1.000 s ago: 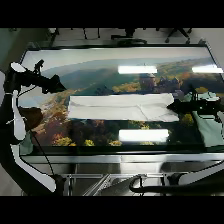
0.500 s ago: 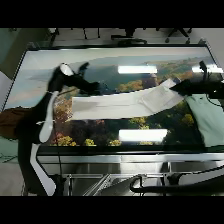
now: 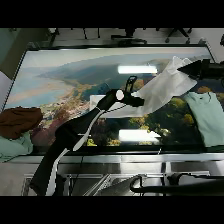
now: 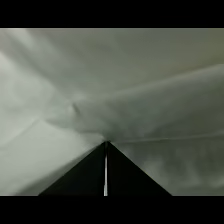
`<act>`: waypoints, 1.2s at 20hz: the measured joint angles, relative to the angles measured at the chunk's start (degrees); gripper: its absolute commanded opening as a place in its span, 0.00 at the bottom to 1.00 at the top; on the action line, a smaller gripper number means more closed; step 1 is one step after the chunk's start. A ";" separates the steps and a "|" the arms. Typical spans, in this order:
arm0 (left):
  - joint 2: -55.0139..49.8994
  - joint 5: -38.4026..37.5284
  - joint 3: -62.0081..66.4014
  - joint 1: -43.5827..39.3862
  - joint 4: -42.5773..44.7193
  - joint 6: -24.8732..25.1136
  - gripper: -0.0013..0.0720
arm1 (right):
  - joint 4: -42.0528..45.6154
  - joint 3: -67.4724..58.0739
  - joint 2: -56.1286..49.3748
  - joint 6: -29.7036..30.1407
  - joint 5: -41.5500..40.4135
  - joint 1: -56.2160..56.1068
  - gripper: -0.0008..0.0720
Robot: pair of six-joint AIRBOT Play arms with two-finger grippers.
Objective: Fold the shirts.
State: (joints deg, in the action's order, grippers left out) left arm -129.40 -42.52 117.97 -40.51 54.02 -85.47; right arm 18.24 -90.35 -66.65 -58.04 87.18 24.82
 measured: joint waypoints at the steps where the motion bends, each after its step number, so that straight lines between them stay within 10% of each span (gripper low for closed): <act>1: -0.35 1.68 -0.15 -0.42 -1.38 -0.37 0.04 | -0.39 -0.11 0.24 -0.09 0.07 0.00 0.04; 11: 17.20 -17.27 -0.90 12.72 -15.80 5.66 0.04 | -0.92 -0.22 0.22 -1.68 -0.55 -2.75 0.04; 19: 38.53 -28.79 -0.92 27.87 -17.92 8.17 0.04 | 6.29 -0.24 -4.13 -2.40 -18.32 -31.67 0.04; 20: 40.24 -29.35 -0.92 29.07 -17.94 8.24 0.04 | 8.24 -0.24 -6.16 -2.40 -21.44 -36.37 0.11; 22: 42.88 -30.38 -0.92 30.67 -17.94 8.41 0.04 | 11.58 -0.24 -11.47 -2.08 -28.50 -45.38 0.78; 24: 44.46 -31.21 -0.92 31.28 -18.12 8.46 0.04 | 13.57 -0.22 -16.94 0.26 -36.04 -53.37 0.81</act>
State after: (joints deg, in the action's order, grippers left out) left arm -84.95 -73.73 117.05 -9.23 35.90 -77.01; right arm 31.81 -90.56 -83.59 -57.78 51.13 -28.56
